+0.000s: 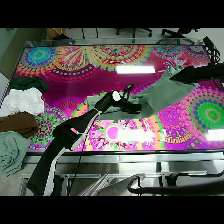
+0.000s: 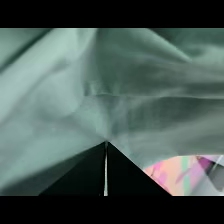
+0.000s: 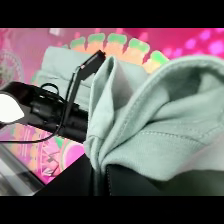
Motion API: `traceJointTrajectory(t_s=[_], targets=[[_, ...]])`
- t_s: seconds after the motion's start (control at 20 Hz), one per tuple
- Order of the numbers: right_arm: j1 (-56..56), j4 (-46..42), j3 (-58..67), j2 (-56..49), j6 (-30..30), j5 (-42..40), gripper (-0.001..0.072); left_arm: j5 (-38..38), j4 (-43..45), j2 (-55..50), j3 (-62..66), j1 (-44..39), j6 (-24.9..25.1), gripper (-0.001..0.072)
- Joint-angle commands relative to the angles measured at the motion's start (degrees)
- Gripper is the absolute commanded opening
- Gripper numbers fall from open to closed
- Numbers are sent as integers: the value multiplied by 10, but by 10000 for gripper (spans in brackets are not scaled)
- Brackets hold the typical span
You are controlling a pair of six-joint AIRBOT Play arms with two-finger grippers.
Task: Fold the shirts.
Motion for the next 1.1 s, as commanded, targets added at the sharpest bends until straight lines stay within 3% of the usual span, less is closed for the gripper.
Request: traceJointTrajectory(t_s=[0.0, 0.2, 0.35, 0.5, 0.65, 0.7, 0.8, 0.9, 1.05], targets=[[1, 1, 6, 5, 15, 12, 18, -33, -62, 5, 40, 9, -2, 17], [38, 2, 6, 5, 28, 9, 18, -141, -143, 120, 19, 106, 48, 17], [123, 2, 4, -2, 49, -41, 18, -230, -250, 235, 7, 222, 85, 17], [273, 1, 2, -26, 57, -158, 18, -273, -384, 337, 7, 336, 121, 17], [445, 1, 2, -100, 46, -329, 23, -296, -440, 414, 7, 435, 134, 17], [497, 1, 2, -135, 29, -388, 66, -303, -436, 434, 7, 459, 136, 17], [585, 1, 2, -212, -21, -527, 465, -314, -436, 465, 6, 498, 140, 17], [609, 2, 3, -241, -35, -568, 462, -333, -436, 485, 6, 521, 148, 17], [559, 1, 3, -189, -35, -489, 461, -369, -437, 494, 6, 532, 148, 17]])
